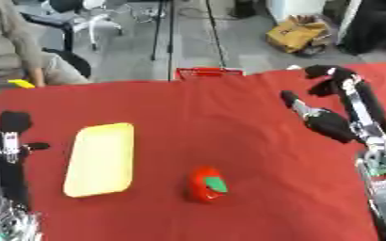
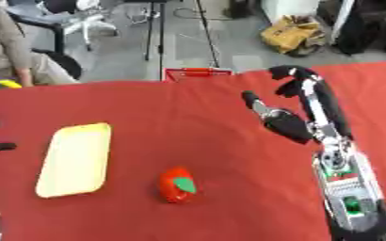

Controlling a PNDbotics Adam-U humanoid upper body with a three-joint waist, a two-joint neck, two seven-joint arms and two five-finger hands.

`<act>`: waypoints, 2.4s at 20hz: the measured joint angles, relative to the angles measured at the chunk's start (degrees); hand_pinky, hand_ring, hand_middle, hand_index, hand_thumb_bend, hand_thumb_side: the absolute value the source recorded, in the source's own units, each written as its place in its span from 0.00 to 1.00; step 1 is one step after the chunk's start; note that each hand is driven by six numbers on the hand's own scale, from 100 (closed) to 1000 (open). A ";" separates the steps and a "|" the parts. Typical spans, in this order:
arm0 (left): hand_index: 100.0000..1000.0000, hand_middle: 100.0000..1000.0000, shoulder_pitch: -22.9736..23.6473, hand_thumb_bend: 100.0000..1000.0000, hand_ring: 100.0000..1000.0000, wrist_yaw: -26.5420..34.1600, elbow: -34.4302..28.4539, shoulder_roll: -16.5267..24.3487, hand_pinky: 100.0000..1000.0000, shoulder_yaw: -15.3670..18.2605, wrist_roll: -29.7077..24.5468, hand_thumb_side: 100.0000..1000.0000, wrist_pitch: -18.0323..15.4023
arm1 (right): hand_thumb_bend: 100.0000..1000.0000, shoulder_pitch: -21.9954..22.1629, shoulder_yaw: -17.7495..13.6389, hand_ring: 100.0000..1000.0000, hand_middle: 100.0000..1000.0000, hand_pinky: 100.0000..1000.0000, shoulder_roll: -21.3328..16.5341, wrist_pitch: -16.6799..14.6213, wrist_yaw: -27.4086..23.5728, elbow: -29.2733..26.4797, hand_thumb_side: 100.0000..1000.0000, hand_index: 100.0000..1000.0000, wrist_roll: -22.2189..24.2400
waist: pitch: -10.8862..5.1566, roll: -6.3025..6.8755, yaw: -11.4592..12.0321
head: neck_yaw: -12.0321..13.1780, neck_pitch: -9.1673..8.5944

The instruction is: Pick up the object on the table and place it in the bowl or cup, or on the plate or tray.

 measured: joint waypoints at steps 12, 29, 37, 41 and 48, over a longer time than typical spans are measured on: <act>0.69 0.75 0.00 0.60 0.80 0.00 0.00 0.00 0.46 0.00 0.00 0.86 0.00 | 0.53 0.00 0.00 0.57 0.68 0.61 0.00 0.13 0.28 0.00 0.50 0.79 -0.12 | 0.00 0.00 -0.03 | -0.22 -0.47; 0.69 0.75 0.14 0.60 0.80 0.00 0.02 0.00 0.46 -0.01 -0.20 0.86 0.02 | 0.55 -5.64 8.36 0.58 0.70 0.61 -2.09 -3.57 0.56 9.71 0.43 0.82 9.01 | 0.00 0.00 0.37 | -2.53 -0.46; 0.69 0.75 0.15 0.60 0.80 0.00 0.04 0.01 0.46 -0.03 -0.36 0.86 -0.08 | 0.56 -8.29 13.24 0.58 0.71 0.61 -0.45 -7.48 1.41 17.67 0.39 0.81 15.23 | 0.00 0.00 0.70 | -2.98 -0.46; 0.69 0.75 0.16 0.60 0.80 0.00 0.05 0.01 0.46 -0.03 -0.42 0.86 -0.04 | 0.56 -9.52 13.62 0.58 0.71 0.61 1.75 -8.44 2.81 21.21 0.39 0.82 15.89 | 0.00 0.00 0.82 | -3.03 -0.46; 0.69 0.75 0.16 0.61 0.80 0.00 0.06 0.01 0.46 -0.04 -0.50 0.86 0.03 | 0.56 -10.80 13.70 0.58 0.71 0.61 4.85 -9.45 6.05 26.39 0.38 0.82 15.33 | 0.00 0.00 1.07 | -3.05 -0.46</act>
